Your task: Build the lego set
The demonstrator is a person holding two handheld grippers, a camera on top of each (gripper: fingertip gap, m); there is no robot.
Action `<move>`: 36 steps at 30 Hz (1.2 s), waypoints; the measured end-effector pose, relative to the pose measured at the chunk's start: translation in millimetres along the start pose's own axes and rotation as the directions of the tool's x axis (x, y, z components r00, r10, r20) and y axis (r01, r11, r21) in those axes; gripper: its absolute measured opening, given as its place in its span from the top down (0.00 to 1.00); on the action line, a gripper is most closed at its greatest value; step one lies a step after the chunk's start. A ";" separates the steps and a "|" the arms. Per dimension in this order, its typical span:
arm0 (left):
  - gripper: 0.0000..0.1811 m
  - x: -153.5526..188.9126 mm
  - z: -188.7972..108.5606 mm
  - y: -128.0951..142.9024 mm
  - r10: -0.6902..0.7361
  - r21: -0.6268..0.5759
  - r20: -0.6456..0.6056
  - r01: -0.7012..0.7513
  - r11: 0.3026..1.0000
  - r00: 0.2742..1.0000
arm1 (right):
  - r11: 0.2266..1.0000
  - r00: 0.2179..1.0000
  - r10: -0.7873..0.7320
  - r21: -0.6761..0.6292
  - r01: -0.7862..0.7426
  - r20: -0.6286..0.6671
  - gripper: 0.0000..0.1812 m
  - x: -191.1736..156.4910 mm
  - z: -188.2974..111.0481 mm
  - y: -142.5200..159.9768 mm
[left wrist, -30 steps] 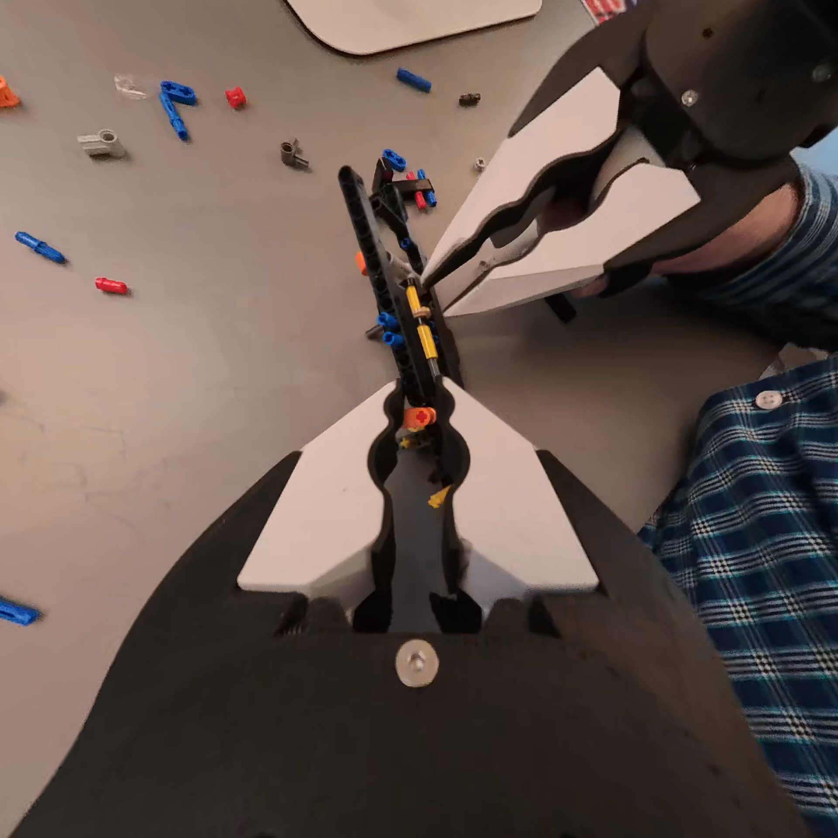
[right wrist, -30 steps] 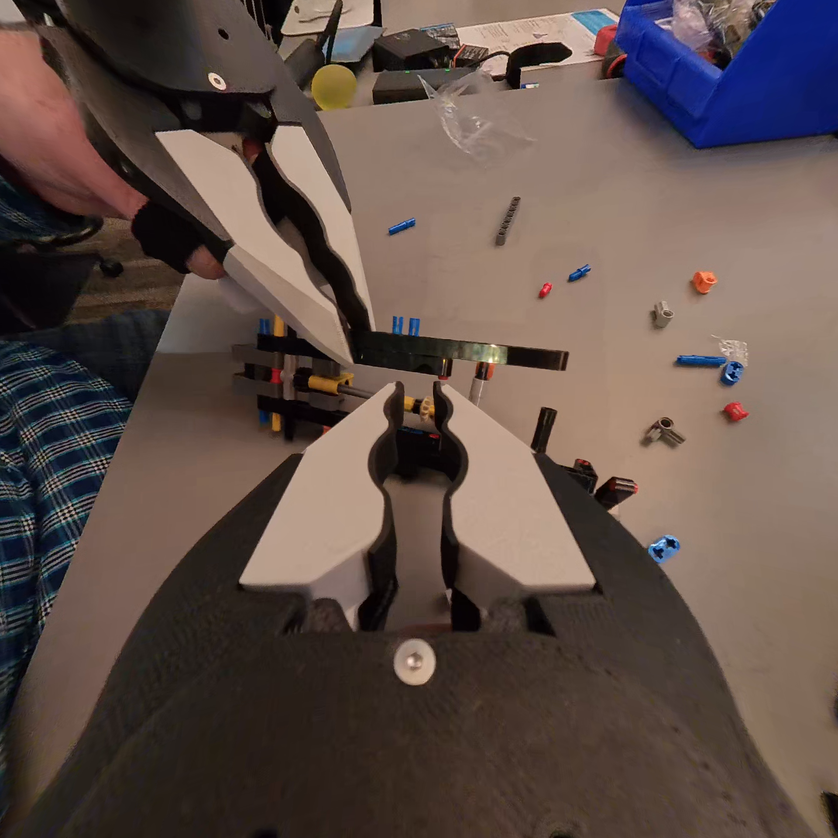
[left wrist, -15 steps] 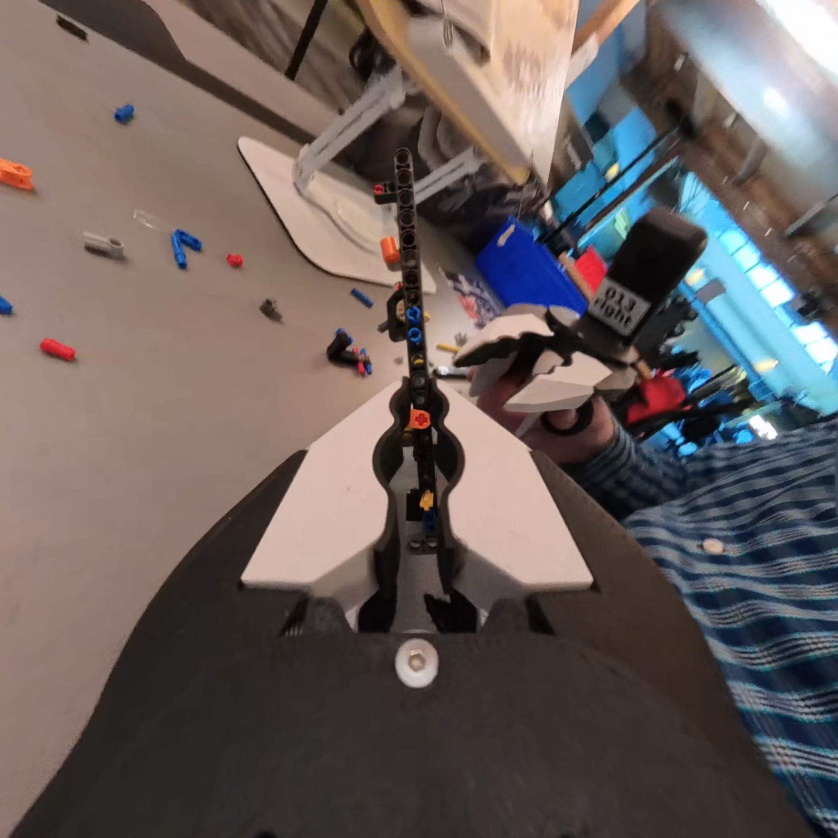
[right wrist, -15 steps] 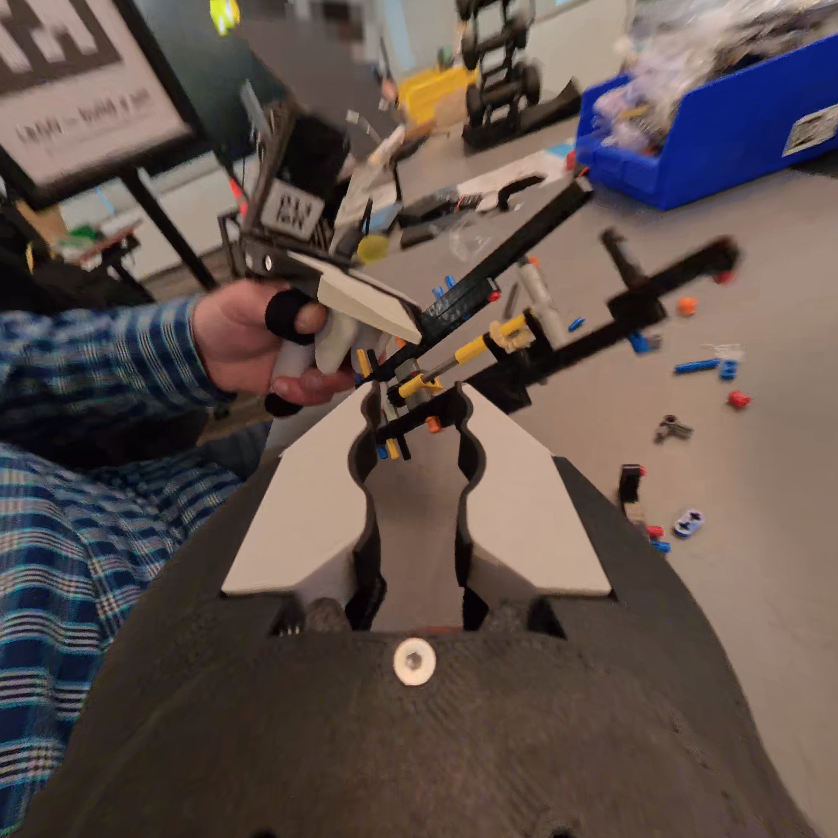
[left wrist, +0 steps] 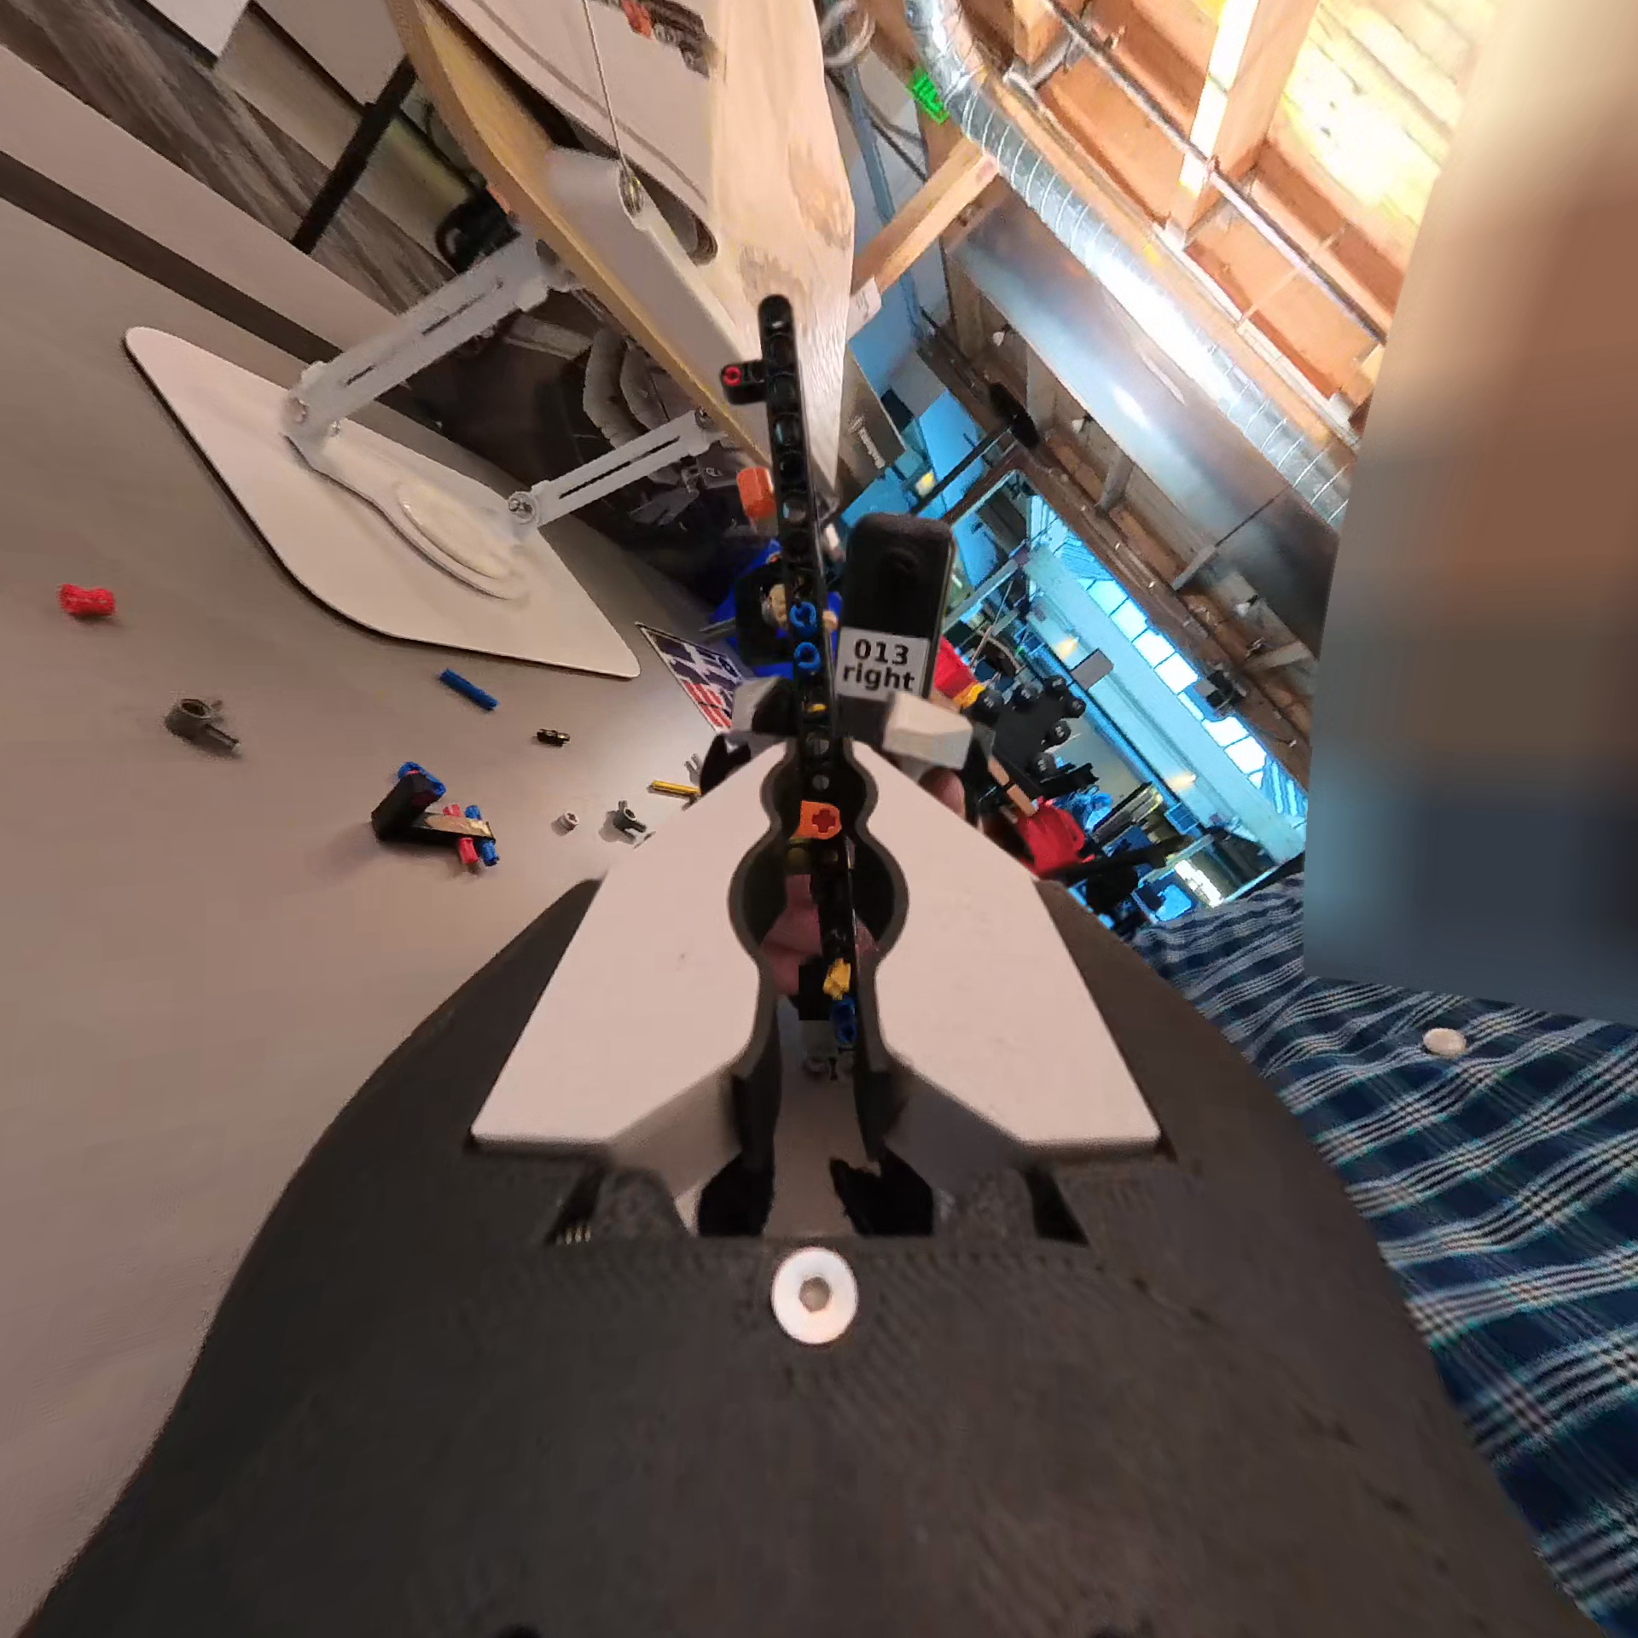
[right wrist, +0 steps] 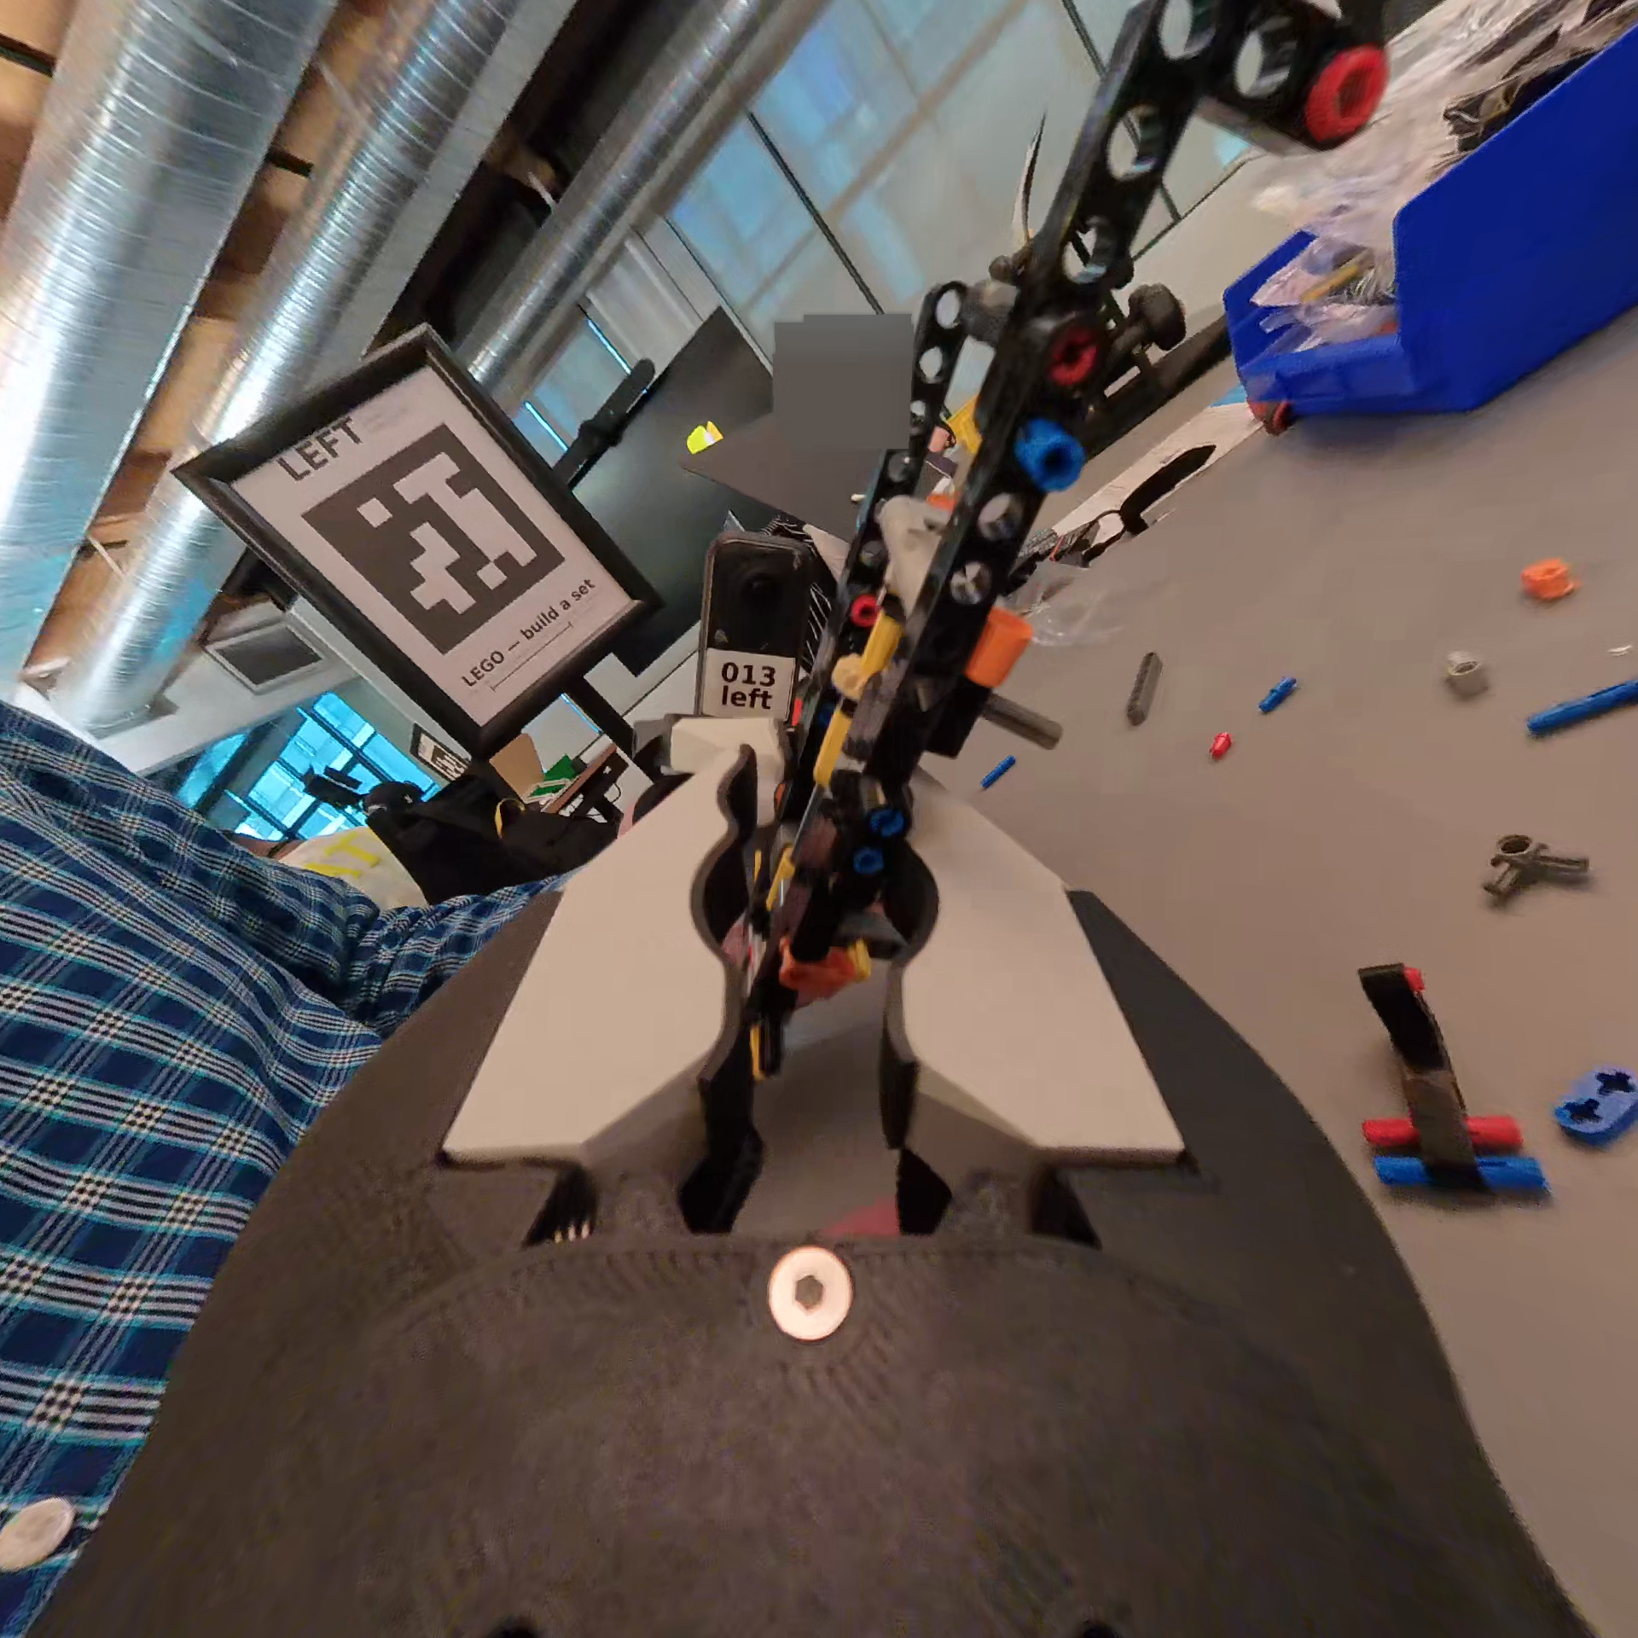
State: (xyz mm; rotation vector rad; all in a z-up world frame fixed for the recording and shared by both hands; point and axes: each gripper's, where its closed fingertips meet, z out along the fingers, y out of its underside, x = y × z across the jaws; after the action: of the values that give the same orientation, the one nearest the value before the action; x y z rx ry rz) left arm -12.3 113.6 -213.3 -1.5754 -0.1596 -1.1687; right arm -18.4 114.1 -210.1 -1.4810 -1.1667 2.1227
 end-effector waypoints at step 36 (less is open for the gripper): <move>0.98 0.1 2.2 22.1 0.061 0.011 -0.105 -0.060 0.998 0.993 | 0.995 0.991 0.056 -0.083 -0.046 0.119 0.98 -2.6 -5.4 19.2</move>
State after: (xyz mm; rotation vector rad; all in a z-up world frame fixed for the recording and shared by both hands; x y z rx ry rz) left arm 3.1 107.1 -227.9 -1.4977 -0.0468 -1.1988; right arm -8.8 102.8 -223.6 -1.4480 -1.2841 2.2522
